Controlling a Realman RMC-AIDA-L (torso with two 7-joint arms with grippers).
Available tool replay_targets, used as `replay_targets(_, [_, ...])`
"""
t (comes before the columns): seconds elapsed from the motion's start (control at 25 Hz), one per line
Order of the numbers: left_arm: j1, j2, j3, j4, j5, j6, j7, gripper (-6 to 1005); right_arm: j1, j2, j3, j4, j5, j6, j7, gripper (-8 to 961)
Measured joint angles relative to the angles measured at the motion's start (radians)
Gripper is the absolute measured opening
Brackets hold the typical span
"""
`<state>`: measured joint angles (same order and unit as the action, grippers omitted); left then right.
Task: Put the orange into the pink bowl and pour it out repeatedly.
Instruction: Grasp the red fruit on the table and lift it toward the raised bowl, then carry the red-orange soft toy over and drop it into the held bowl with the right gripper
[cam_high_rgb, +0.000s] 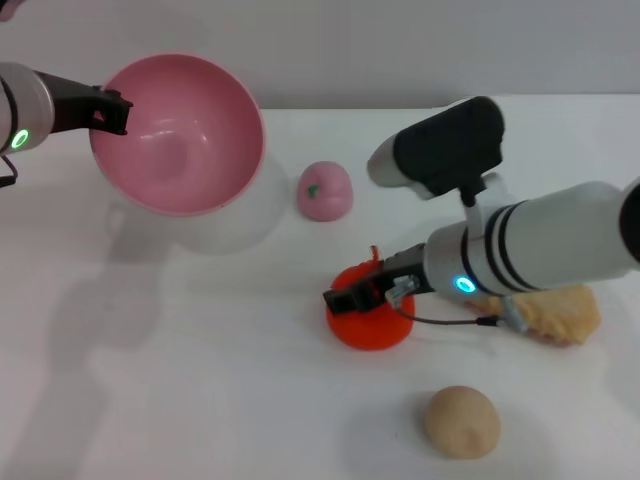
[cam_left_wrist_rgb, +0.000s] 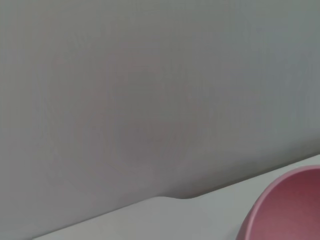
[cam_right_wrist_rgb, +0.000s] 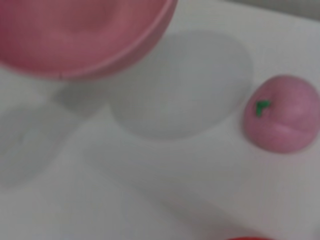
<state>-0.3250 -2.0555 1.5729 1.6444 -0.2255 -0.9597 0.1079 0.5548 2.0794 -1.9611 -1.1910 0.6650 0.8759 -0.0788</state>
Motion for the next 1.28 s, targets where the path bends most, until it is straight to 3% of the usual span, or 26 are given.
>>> replay_targets(0.24, [0.002,0.000,-0.004,0.004,-0.001,-0.002,0.000,46,0.014,-0.001,-0.002,0.024,0.046,-0.013,-0.084,677])
replay_targets(0.68, [-0.001,0.001,-0.004,-0.002,-0.002,-0.001,0.001,46,-0.051,-0.007,0.022,-0.111,0.024,-0.025,-0.094,434])
replay_targets(0.76, [-0.001,0.001,-0.004,-0.005,-0.002,0.001,0.001,46,-0.062,-0.008,0.028,-0.139,0.022,-0.022,-0.097,238])
replay_targets(0.8, [-0.001,0.002,-0.005,-0.005,-0.002,0.002,0.001,46,-0.069,-0.008,0.030,-0.155,0.022,-0.019,-0.099,229])
replay_targets(1.0, [-0.001,0.003,-0.030,-0.020,0.008,0.005,0.002,46,-0.111,-0.008,0.040,-0.288,0.022,0.052,-0.107,184])
replay_targets(1.28, [-0.006,0.002,-0.077,-0.104,0.000,0.023,0.025,46,-0.226,-0.001,0.090,-0.634,-0.010,0.188,-0.143,123])
